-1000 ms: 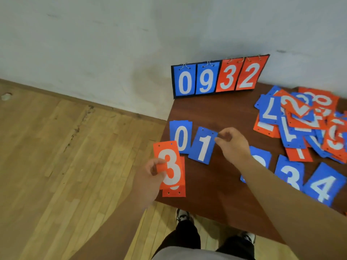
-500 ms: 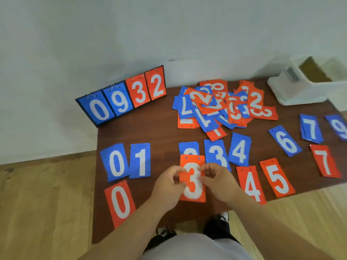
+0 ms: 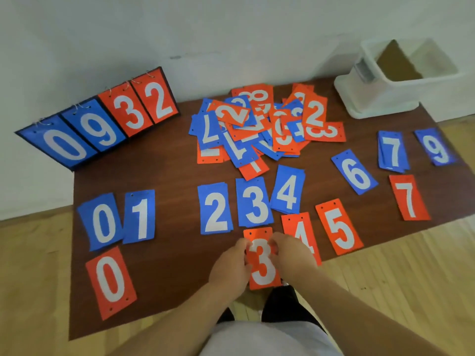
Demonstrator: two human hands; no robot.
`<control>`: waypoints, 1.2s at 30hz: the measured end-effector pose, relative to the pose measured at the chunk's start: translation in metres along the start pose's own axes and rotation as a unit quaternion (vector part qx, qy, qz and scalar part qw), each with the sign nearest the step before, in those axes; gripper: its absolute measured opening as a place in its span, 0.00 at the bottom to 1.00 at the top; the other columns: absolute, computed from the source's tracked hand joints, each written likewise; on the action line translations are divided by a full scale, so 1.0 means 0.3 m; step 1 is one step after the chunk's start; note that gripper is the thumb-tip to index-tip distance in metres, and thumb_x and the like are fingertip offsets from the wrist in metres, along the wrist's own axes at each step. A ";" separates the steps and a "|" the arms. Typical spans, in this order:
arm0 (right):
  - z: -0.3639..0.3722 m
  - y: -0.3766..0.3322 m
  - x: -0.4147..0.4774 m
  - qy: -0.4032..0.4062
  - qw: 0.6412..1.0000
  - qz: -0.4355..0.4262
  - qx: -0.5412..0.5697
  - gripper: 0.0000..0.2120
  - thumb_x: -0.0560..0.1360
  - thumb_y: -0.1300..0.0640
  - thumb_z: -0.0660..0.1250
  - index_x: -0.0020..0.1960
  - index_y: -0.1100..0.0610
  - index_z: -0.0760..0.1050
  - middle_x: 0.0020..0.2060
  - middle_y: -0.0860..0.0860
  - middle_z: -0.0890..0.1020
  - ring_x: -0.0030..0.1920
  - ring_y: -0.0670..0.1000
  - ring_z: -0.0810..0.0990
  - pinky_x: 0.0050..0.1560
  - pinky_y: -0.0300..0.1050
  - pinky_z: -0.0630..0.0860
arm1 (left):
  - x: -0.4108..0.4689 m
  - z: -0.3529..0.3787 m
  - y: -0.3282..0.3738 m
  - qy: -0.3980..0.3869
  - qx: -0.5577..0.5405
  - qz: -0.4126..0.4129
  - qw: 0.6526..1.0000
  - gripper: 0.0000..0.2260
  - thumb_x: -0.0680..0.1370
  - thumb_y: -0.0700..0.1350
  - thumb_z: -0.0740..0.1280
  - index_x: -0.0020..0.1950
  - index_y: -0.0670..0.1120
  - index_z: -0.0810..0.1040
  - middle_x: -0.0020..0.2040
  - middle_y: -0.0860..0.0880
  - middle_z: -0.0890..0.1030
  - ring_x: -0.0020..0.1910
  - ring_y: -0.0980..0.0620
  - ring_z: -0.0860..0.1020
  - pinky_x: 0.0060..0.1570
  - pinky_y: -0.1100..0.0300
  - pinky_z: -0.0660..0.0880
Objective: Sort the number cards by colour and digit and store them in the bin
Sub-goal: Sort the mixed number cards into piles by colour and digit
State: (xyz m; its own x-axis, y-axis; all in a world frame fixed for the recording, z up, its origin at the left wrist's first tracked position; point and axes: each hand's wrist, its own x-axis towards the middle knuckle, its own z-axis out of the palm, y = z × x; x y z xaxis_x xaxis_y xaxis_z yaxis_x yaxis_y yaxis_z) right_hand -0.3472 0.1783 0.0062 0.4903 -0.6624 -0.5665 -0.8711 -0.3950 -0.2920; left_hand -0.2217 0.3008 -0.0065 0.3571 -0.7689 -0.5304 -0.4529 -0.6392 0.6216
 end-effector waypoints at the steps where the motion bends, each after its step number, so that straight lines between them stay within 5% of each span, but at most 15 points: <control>1: 0.003 0.011 0.008 -0.006 1.000 -0.007 -0.016 0.11 0.80 0.52 0.63 0.61 0.48 0.74 0.54 0.48 0.82 0.53 0.51 0.81 0.51 0.45 0.78 | 0.004 0.020 0.006 0.004 0.017 -0.004 1.000 0.18 0.81 0.50 0.66 0.70 0.57 0.68 0.56 0.54 0.80 0.54 0.52 0.79 0.53 0.56 0.78; 6: 0.001 0.080 0.028 0.022 0.996 -0.072 -0.050 0.10 0.78 0.49 0.64 0.58 0.48 0.75 0.52 0.49 0.77 0.53 0.51 0.76 0.47 0.43 0.75 | 0.020 0.081 0.034 0.032 0.092 -0.029 0.995 0.19 0.82 0.53 0.63 0.73 0.59 0.67 0.61 0.52 0.77 0.59 0.50 0.77 0.58 0.52 0.78; 12: -0.080 0.116 0.052 -0.024 0.990 -0.134 -0.036 0.16 0.78 0.42 0.66 0.63 0.47 0.76 0.56 0.48 0.76 0.58 0.50 0.74 0.58 0.47 0.77 | 0.002 0.101 0.084 0.086 0.084 -0.068 0.990 0.18 0.81 0.55 0.65 0.71 0.58 0.70 0.58 0.55 0.76 0.57 0.54 0.76 0.56 0.58 0.78; 16: -0.222 0.159 0.087 0.021 0.986 -0.163 -0.007 0.18 0.76 0.44 0.69 0.65 0.47 0.76 0.59 0.49 0.76 0.62 0.52 0.73 0.62 0.48 0.75 | 0.009 0.061 0.168 0.165 0.039 -0.097 0.981 0.19 0.80 0.58 0.68 0.69 0.57 0.71 0.59 0.56 0.76 0.58 0.54 0.77 0.56 0.57 0.79; 25: -0.523 0.268 0.161 0.107 0.982 -0.157 -0.014 0.25 0.77 0.44 0.68 0.73 0.45 0.71 0.71 0.48 0.71 0.70 0.52 0.69 0.66 0.49 0.73 | 0.069 -0.078 0.345 0.315 0.083 -0.088 0.941 0.24 0.78 0.55 0.70 0.74 0.55 0.70 0.65 0.52 0.75 0.65 0.50 0.74 0.59 0.53 0.76; 36: -0.645 0.391 0.239 0.141 0.983 -0.111 0.040 0.21 0.76 0.45 0.70 0.67 0.46 0.76 0.70 0.47 0.73 0.69 0.52 0.72 0.65 0.51 0.75 | 0.127 -0.146 0.407 0.325 0.110 -0.146 0.928 0.28 0.76 0.57 0.72 0.74 0.56 0.68 0.66 0.51 0.74 0.65 0.50 0.74 0.59 0.52 0.79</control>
State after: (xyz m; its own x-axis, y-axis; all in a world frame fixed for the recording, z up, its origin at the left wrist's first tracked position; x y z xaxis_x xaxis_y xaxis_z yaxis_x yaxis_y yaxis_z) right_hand -0.4084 -0.0387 0.0805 0.6472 -0.7201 -0.2502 -0.7362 -0.5054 -0.4501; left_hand -0.2276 0.1927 0.0744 0.8756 -0.4577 -0.1546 -0.3890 -0.8577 0.3361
